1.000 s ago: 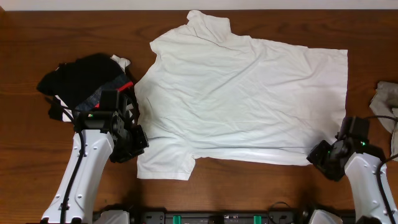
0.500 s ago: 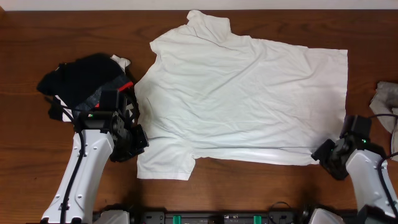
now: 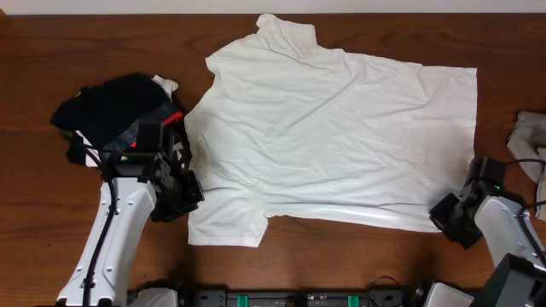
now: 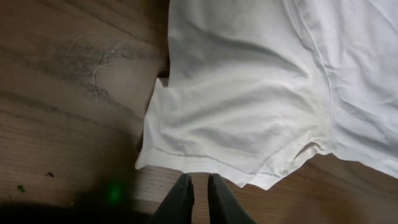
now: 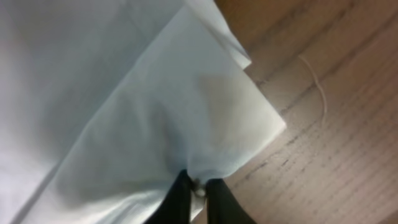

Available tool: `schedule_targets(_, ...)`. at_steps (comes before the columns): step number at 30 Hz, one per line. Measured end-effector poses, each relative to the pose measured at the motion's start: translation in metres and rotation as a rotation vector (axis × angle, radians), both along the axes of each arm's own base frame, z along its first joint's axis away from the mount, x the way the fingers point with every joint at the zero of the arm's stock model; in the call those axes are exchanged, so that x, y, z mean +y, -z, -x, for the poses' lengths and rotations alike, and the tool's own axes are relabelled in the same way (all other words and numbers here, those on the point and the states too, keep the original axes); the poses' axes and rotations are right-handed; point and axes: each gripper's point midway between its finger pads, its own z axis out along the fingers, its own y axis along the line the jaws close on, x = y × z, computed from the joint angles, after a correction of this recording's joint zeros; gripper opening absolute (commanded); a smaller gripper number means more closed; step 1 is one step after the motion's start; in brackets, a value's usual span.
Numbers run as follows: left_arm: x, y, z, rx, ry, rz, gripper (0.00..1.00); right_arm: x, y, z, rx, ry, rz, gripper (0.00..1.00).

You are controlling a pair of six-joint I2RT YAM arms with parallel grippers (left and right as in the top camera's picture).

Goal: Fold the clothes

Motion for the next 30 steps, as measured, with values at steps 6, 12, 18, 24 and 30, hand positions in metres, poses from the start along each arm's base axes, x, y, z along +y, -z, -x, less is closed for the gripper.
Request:
schedule_targets(6,0.0,0.0,0.01,0.04,0.001,-0.001,0.13,0.007,-0.031,0.016,0.056,-0.017,-0.026,0.01)
schedule_targets(12,0.0,0.0,0.016,0.067,0.004,-0.001,0.28,0.001,-0.079,-0.002,-0.057,-0.052,0.019,0.01)
schedule_targets(18,-0.002,0.009,0.026,0.106,-0.037,0.015,0.42,0.001,-0.082,-0.003,-0.074,-0.062,0.021,0.01)
schedule_targets(24,-0.007,0.041,0.049,0.181,-0.114,0.039,0.57,0.0,-0.083,-0.007,-0.088,-0.068,0.028,0.01)
schedule_targets(30,-0.006,0.068,0.052,0.16,-0.174,0.032,0.71,0.0,-0.083,-0.007,-0.088,-0.07,0.028,0.01)
